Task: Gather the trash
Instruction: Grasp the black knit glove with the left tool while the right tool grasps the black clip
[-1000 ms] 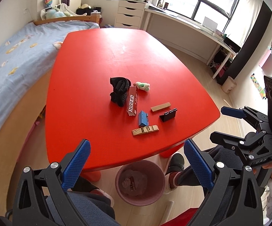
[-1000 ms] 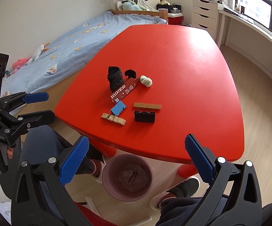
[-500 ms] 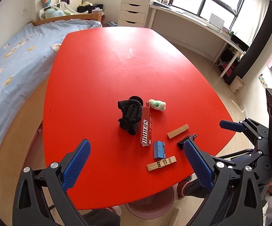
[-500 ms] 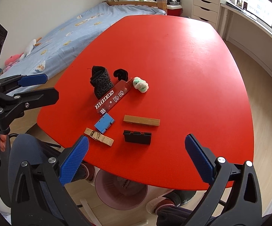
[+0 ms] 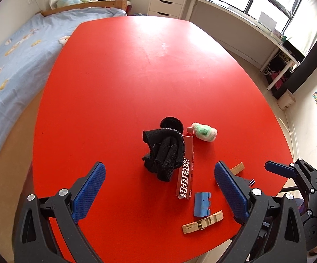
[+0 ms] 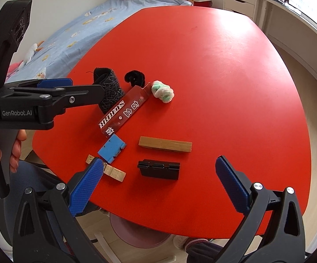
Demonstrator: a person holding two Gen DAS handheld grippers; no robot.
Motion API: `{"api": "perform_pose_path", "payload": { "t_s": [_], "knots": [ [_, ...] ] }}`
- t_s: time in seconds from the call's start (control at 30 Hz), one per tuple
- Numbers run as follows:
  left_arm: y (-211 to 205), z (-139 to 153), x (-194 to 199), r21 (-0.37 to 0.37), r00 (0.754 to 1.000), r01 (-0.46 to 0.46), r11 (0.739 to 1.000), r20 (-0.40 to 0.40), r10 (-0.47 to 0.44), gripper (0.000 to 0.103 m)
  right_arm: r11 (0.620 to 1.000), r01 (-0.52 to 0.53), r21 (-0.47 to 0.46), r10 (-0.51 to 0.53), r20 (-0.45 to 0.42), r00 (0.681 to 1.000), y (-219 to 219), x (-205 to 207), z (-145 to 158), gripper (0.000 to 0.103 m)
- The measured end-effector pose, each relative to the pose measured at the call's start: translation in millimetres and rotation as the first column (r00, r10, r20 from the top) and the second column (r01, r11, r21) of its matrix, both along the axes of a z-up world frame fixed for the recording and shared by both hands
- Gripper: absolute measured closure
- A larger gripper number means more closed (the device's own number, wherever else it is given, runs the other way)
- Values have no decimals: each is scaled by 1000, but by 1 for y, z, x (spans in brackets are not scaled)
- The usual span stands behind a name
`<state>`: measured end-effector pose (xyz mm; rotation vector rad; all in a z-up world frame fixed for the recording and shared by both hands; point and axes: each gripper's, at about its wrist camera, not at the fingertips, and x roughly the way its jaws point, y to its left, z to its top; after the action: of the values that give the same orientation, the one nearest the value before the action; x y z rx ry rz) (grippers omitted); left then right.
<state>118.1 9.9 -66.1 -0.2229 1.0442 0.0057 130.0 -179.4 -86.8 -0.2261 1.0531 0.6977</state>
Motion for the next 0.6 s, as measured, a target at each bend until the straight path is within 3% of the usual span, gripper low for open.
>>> {"api": "perform_pose_path", "payload": {
  "t_s": [0.13, 0.2, 0.43, 0.6],
  "knots": [
    [2, -4, 7, 10, 1000, -16, 1000, 3, 16, 8, 1000, -5, 3, 6, -6, 1000, 1, 1, -2, 5],
    [1, -5, 9, 10, 1000, -15, 1000, 4, 15, 8, 1000, -7, -2, 7, -11, 1000, 1, 1, -3, 14],
    [0, -10, 11, 15, 1000, -8, 1000, 9, 8, 8, 1000, -20, -6, 20, -21, 1000, 4, 1, -7, 31],
    [2, -13, 13, 7, 1000, -4, 1000, -5, 4, 31, 1000, -26, -7, 25, -26, 999, 6, 1, -8, 47]
  ]
}}
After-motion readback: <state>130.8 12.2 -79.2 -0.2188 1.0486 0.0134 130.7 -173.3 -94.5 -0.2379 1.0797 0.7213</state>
